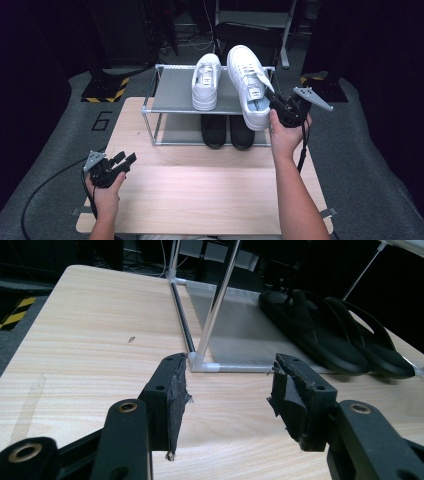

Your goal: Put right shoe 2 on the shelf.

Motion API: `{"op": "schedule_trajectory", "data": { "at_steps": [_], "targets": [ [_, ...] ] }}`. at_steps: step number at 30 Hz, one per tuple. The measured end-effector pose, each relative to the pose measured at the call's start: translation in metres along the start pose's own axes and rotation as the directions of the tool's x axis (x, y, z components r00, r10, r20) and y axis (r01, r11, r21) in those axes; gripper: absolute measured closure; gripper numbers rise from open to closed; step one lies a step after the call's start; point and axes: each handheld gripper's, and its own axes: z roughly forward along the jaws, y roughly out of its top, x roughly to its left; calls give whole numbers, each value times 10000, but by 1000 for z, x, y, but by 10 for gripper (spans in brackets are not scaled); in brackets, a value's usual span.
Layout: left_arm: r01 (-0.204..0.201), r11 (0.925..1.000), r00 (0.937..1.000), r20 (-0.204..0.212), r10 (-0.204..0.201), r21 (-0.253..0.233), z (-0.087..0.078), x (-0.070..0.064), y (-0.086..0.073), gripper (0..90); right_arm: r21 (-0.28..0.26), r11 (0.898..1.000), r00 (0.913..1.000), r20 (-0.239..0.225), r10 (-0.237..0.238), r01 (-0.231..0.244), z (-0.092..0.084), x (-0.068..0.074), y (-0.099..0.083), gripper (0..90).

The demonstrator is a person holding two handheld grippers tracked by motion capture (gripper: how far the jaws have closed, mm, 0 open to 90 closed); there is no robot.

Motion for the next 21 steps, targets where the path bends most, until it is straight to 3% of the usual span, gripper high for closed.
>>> {"op": "schedule_trajectory", "data": {
  "at_steps": [9, 12, 21],
  "targets": [
    [123, 9999, 9999, 70, -122, -95, -4, 3, 1, 476, 147, 9998, 9997, 207, 126, -129, 19, -4, -3, 797],
    [348, 9992, 9994, 53, -347, -213, -4, 2, 1, 477, 203, 9995, 9993, 302, 233, -240, 27, -5, -5, 797],
    [260, 9994, 9996, 101, -258, -231, -5, 3, 1, 477, 555, 9977, 9976, 606, 346, -380, 56, -6, -2, 797]
  ]
}}
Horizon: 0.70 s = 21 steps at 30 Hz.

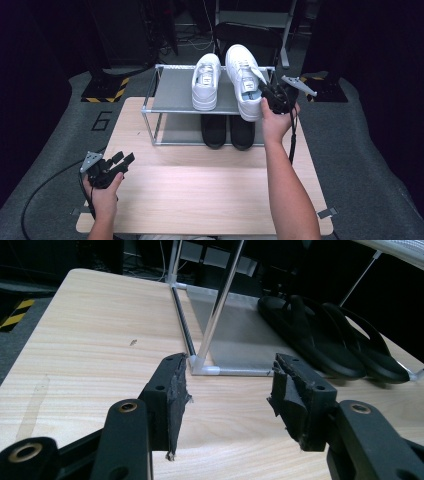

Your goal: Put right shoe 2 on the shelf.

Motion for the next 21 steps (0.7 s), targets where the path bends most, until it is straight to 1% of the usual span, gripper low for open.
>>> {"op": "schedule_trajectory", "data": {
  "at_steps": [4, 7, 10, 13, 18, 21],
  "targets": [
    [52, 10000, 10000, -3, -52, -55, -2, 2, 1, 477, 143, 9998, 9998, 147, 136, -138, 12, -1, 5, 797],
    [95, 9999, 9999, -33, -95, -108, -3, 3, 1, 478, 209, 9997, 9996, 284, 75, -81, 19, 0, 9, 797],
    [61, 10000, 10000, -6, -61, -31, -2, 2, 0, 478, 256, 9996, 9992, 379, 118, -128, 25, 0, 13, 796],
    [-15, 10000, 10000, 2, 15, -58, -2, 0, 0, 478, 329, 9992, 9988, 436, 204, -219, 31, 0, 16, 796],
    [-19, 9999, 10000, -13, 19, -159, -4, 2, 1, 478, 543, 9985, 9981, 620, -26, -8, 40, 3, 19, 795],
    [4, 9998, 10000, -34, -4, -176, -5, 2, 1, 478, 657, 9978, 9983, 585, 43, -81, 45, 4, 19, 795]
  ]
}}
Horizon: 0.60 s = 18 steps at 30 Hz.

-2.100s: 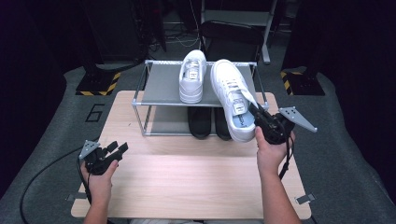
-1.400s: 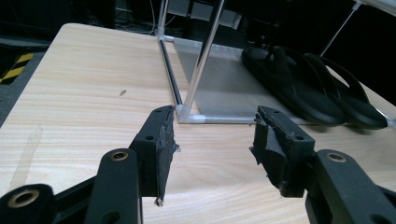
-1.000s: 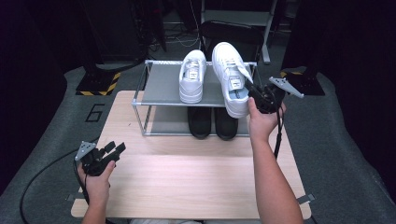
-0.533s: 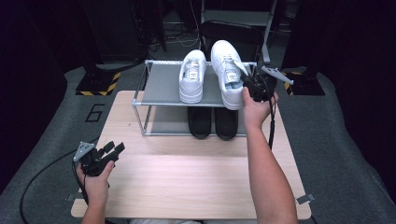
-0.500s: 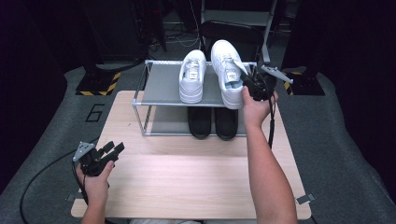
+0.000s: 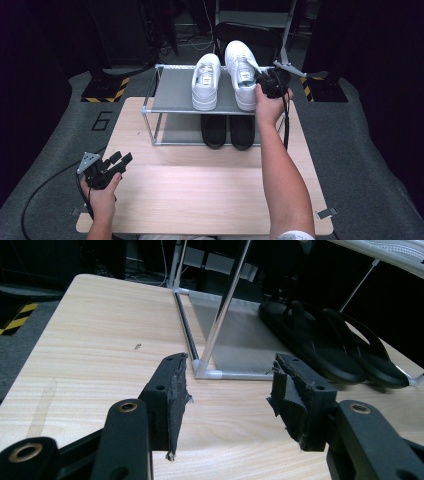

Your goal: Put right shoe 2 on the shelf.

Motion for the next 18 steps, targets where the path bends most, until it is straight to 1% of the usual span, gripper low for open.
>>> {"op": "schedule_trajectory", "data": {
  "at_steps": [2, 3, 5, 8, 9, 10, 11, 13, 18],
  "targets": [
    [7, 10000, 10000, 2, -7, 34, 0, -1, 0, 478, 18, 10000, 10000, -30, 24, -24, 2, 1, -1, 795],
    [-20, 10000, 10000, 49, 20, 24, 0, -1, -1, 478, 59, 9999, 9999, -32, 117, -117, 3, 1, -1, 795],
    [-73, 9999, 10000, 43, 73, 74, 0, -2, 0, 477, 114, 9999, 9999, -1, 109, -109, 6, 1, -3, 795],
    [-118, 9999, 9999, 72, 118, 38, 0, -2, -1, 477, 268, 9993, 9996, 92, 263, -265, 10, 1, -5, 793],
    [-79, 10000, 9999, 85, 79, -10, 0, -2, -1, 478, 294, 9994, 9997, 126, 197, -200, 11, 1, -6, 793],
    [-48, 10000, 10000, 51, 48, 60, -1, -3, -2, 478, 298, 9994, 9998, 130, 179, -183, 12, 0, -6, 793],
    [-58, 10000, 10000, 49, 58, 76, -1, -3, -2, 478, 359, 9990, 9995, 161, 269, -274, 13, 0, -7, 792],
    [-94, 9999, 9999, 43, 93, 88, -1, -3, -2, 478, 366, 9991, 9996, 143, 226, -231, 15, 0, -8, 791],
    [-130, 9999, 9999, 85, 129, 101, 0, -3, -2, 478, 622, 9969, 9988, 122, 483, -490, 20, -2, -8, 790]
  ]
}}
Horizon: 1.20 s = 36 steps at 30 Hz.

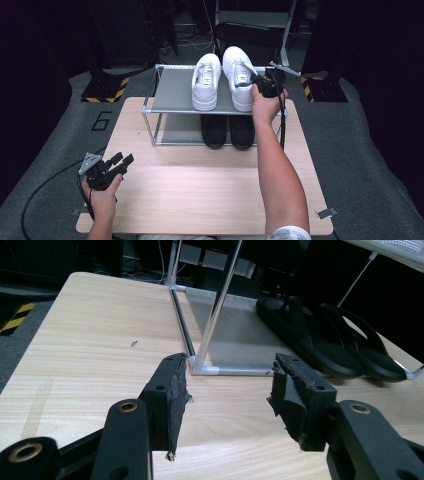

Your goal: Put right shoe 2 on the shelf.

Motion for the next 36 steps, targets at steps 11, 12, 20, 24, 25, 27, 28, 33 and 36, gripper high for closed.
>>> {"op": "schedule_trajectory", "data": {
  "at_steps": [11, 12, 20, 24, 25, 27, 28, 33, 36],
  "targets": [
    [45, 10000, 10000, 34, -45, 62, 0, 0, -1, 478, 515, 9978, 9988, 306, 391, -406, 9, -5, 2, 753],
    [5, 10000, 10000, 46, -5, 64, 0, 0, 0, 478, 593, 9970, 9985, 288, 472, -488, 10, -7, 2, 736],
    [72, 10000, 10000, -23, -72, -14, 0, 2, -1, 477, 303, 9994, 9993, 336, 155, -165, 7, -7, 5, 620],
    [59, 10000, 10000, -36, -59, 29, -1, 0, -1, 477, 68, 9999, 9996, 230, 131, -133, 0, -6, 9, 559],
    [32, 10000, 10000, -31, -32, 4, -1, 0, -1, 477, 28, 10000, 9998, 203, 39, -39, -2, -5, 9, 547],
    [36, 10000, 10000, -22, -36, -1, -1, 1, -1, 476, -39, 10000, 9998, 171, -76, 77, -6, -4, 10, 521],
    [39, 10000, 10000, -45, -39, 24, -1, 1, -1, 476, -74, 9998, 9997, 202, -161, 162, -8, -4, 10, 507],
    [67, 10000, 9999, -94, -66, 21, -1, 2, -2, 460, -40, 9971, 9971, -32, -763, 763, -22, 0, 10, 451],
    [29, 10000, 9999, -120, -28, 63, 1, 0, -3, 454, -173, 9953, 9954, -125, -954, 952, -31, 0, 10, 421]
  ]
}}
